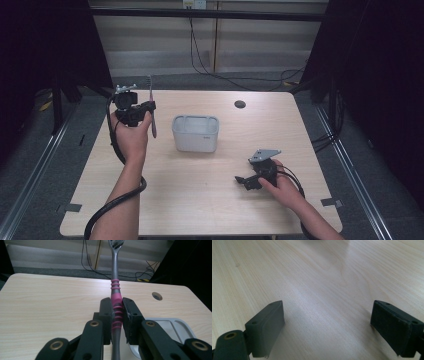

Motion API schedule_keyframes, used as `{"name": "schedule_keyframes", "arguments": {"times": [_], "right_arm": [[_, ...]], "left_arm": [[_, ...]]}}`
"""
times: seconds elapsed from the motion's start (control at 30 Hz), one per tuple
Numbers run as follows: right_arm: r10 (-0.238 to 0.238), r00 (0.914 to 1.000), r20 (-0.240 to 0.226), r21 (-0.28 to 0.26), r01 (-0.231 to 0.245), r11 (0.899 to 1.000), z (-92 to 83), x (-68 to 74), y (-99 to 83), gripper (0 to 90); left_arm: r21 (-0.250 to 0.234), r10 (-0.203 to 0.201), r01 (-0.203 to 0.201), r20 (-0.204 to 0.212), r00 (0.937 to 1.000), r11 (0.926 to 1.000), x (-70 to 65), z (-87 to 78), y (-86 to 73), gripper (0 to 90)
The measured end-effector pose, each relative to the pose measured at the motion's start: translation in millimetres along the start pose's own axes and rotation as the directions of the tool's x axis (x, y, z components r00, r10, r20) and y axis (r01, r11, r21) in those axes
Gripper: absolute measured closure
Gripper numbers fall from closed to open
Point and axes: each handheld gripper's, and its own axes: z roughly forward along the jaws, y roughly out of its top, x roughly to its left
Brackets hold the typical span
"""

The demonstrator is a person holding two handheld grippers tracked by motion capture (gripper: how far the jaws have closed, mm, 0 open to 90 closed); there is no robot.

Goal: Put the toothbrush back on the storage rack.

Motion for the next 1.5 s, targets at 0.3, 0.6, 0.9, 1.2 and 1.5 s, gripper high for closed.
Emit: {"name": "schedule_keyframes", "arguments": {"times": [0.3, 0.6, 0.9, 1.2, 1.5], "right_arm": [[0.000, 1.0000, 0.000, 0.000, 0.000, 1.000, 0.0, 0.0, 0.0, 11.1], [0.000, 1.0000, 0.000, 0.000, 0.000, 1.000, 0.0, 0.0, 0.0, 11.1], [0.000, 1.0000, 0.000, 0.000, 0.000, 1.000, 0.0, 0.0, 0.0, 11.1], [0.000, 1.0000, 0.000, 0.000, 0.000, 1.000, -0.1, 0.0, 0.0, 11.1], [0.000, 1.0000, 0.000, 0.002, 0.000, 1.000, -0.2, 0.0, 0.0, 11.1]], "left_arm": [[-0.041, -0.002, 0.002, 0.005, 1.0000, 0.9992, -6.5, 0.5, 6.2, 79.0], [-0.062, -0.004, 0.004, 0.011, 0.9999, 0.9981, -12.2, 2.8, 12.0, 79.0], [-0.073, -0.009, 0.012, 0.036, 0.9993, 0.9972, -20.7, 8.3, 18.3, 79.0], [-0.079, -0.001, 0.005, 0.049, 0.9988, 0.9968, -28.7, 14.2, 20.3, 79.0], [-0.093, 0.003, 0.002, 0.055, 0.9985, 0.9957, -35.7, 17.9, 22.2, 79.0]]}}
